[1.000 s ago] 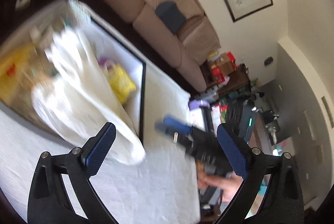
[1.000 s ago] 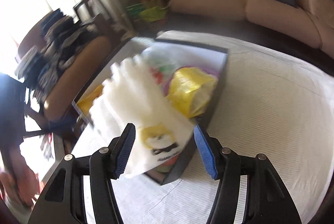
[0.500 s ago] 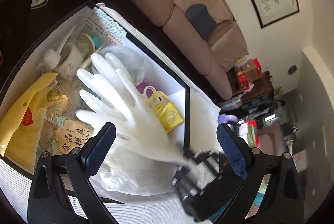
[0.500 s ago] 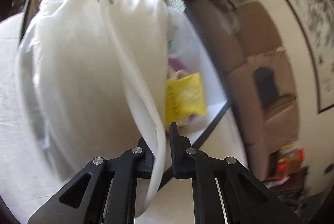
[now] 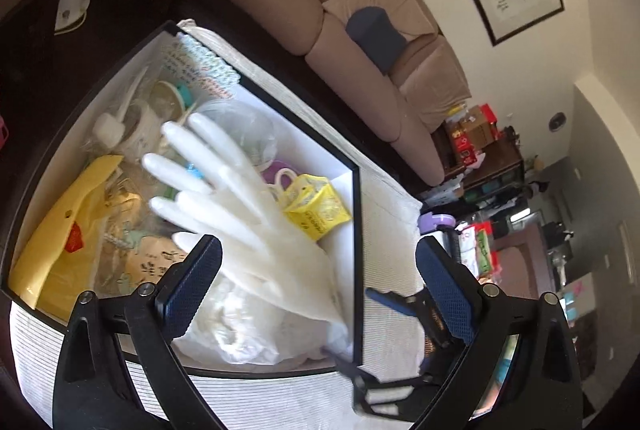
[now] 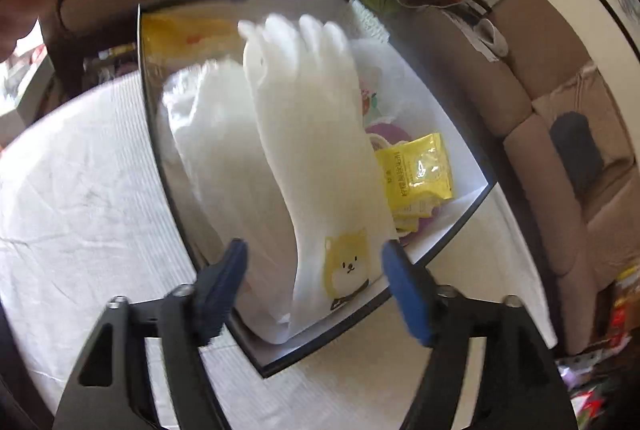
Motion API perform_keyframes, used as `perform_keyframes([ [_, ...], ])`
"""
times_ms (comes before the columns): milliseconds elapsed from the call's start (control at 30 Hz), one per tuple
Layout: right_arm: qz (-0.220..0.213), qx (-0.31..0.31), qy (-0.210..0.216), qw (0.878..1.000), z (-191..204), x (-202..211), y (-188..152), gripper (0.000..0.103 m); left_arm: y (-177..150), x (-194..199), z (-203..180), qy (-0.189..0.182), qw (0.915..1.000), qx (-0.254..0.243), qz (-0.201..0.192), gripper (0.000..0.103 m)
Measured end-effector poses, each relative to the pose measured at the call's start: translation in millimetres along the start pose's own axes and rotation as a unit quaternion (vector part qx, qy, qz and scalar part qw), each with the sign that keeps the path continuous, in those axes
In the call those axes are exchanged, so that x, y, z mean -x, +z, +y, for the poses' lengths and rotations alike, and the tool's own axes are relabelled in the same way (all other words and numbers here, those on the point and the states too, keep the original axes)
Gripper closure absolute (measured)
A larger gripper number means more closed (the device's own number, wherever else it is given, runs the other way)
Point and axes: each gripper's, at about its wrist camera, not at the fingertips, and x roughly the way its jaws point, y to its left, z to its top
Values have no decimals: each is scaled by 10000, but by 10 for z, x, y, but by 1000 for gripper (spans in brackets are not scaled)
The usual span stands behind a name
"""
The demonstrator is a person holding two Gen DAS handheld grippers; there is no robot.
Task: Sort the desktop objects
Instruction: 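Lower the white bag and gloves into the box and open both tools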
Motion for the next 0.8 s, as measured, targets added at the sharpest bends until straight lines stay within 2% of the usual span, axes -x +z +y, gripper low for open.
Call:
perform_keyframes([
  [67, -365, -859, 481, 9945, -246, 213, -19, 23, -6, -48, -116, -207, 9998, -10, 55, 5],
  [100, -628, -1424, 756, 9849, -413, 297, -48, 24, -7, -97, -176, -289, 9995, 3, 92, 5],
  [133, -873, -2006, 1029, 9703, -570, 345, -75, 26, -7, -169, -227, -332, 9993, 9, 143, 5],
  [167, -1066, -2592, 1326, 9507, -729, 346, -113, 30, -12, -248, -247, -320, 9993, 1, 204, 5],
  [200, -1147, -3005, 1625, 9328, -825, 308, -124, 42, -21, -334, -246, -235, 9994, 8, 262, 5],
  [233, -1136, -3218, 1823, 9221, -882, 201, -90, 45, -21, -417, -233, -145, 9994, 46, 326, 5],
  [300, -948, -3179, 1795, 9261, -867, -22, 24, 48, -7, -574, -109, 32, 9985, 300, 458, 6],
  [367, -652, -2925, 1690, 9390, -694, -218, 137, 55, 1, -653, 62, 117, 9970, 586, 490, 6],
  [433, -343, -2602, 1416, 9545, -481, -398, 240, 56, -5, -675, 230, 65, 9954, 846, 456, 6],
  [533, 5, -2381, 1263, 9630, -259, -633, 281, 56, -26, -709, 354, 29, 9946, 918, 491, 6],
  [600, 24, -2390, 1212, 9634, -233, -683, 280, 56, -59, -736, 368, 90, 9947, 852, 567, 6],
  [667, -38, -2538, 1288, 9586, -275, -624, 239, 56, -70, -695, 312, 129, 9956, 712, 597, 6],
  [800, -533, -2767, 1189, 9521, -373, -250, 142, 55, -119, -397, 62, 109, 9989, 207, 404, 6],
])
